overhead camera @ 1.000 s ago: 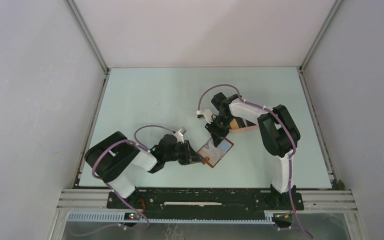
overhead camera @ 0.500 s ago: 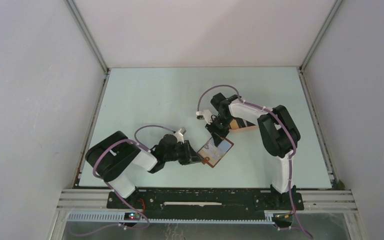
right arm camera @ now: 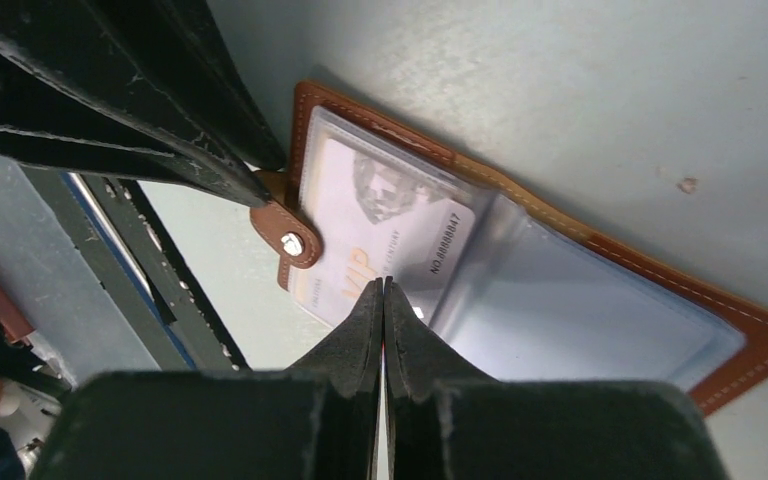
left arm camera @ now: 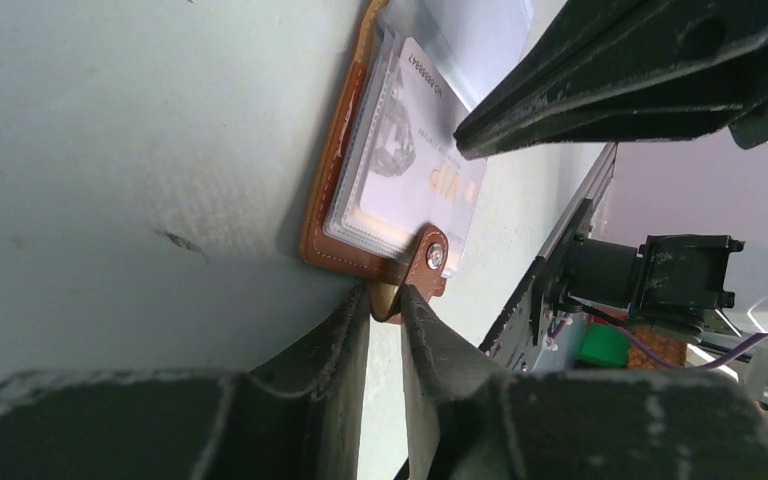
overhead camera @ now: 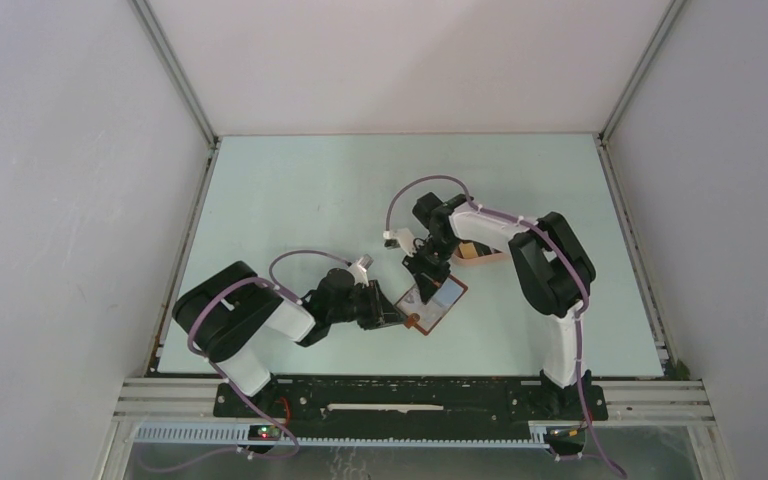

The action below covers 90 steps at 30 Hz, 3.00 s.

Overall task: Put the credit cards into the card holder
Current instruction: Insert the credit card into the card holder, then move the storage box to the center of the board.

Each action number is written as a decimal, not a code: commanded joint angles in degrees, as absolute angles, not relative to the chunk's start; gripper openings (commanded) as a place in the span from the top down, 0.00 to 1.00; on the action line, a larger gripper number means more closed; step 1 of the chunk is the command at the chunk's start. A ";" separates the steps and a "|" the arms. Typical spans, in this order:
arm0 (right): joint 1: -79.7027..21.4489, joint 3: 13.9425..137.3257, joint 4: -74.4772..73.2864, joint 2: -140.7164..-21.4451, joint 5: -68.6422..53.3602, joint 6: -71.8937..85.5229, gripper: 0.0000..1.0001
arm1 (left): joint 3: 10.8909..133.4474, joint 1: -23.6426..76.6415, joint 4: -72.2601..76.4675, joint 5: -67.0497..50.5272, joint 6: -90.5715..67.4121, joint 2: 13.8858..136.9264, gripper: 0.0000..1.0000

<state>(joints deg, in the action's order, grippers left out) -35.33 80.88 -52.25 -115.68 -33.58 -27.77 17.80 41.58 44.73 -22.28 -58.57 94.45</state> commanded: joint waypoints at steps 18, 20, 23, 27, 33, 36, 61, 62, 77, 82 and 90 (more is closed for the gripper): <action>-25.86 80.03 -54.13 -97.00 -45.74 -37.88 0.85 | 16.68 36.62 29.76 -15.42 -44.64 78.20 0.67; -23.90 79.37 -52.53 -94.14 -45.31 -37.23 0.84 | 18.82 36.55 22.85 -13.34 -39.77 73.56 0.66; -20.46 78.67 -49.61 -90.70 -42.98 -35.04 0.80 | 23.50 36.48 14.94 -10.38 -31.05 66.88 0.65; -14.40 77.77 -45.20 -87.81 -39.95 -30.56 0.73 | 27.92 36.55 10.97 -6.44 -21.86 57.98 0.62; -10.85 74.48 -38.28 -87.67 -28.67 -25.44 0.59 | 29.73 36.48 11.44 -1.40 -14.77 49.54 0.42; -12.09 74.05 -35.75 -91.10 -22.21 -22.65 0.57 | 29.67 36.41 11.80 -0.17 -14.91 46.79 0.24; -24.63 75.31 -26.28 -107.58 11.87 -11.78 0.44 | 22.70 36.30 12.86 7.04 -19.06 41.16 0.04; -24.61 75.37 -26.23 -107.86 11.89 -11.78 0.44 | 22.63 36.29 13.04 6.97 -19.18 41.22 0.04; -25.16 75.00 -25.44 -110.44 18.57 -13.61 0.48 | 21.54 36.24 14.12 6.75 -19.78 41.74 0.04; -24.86 74.60 -25.40 -109.66 18.90 -13.95 0.50 | 21.53 36.29 14.46 6.52 -20.08 42.22 0.04; -22.93 74.23 -25.94 -109.69 19.16 -14.36 0.55 | 21.54 36.30 14.50 6.28 -20.17 42.28 0.04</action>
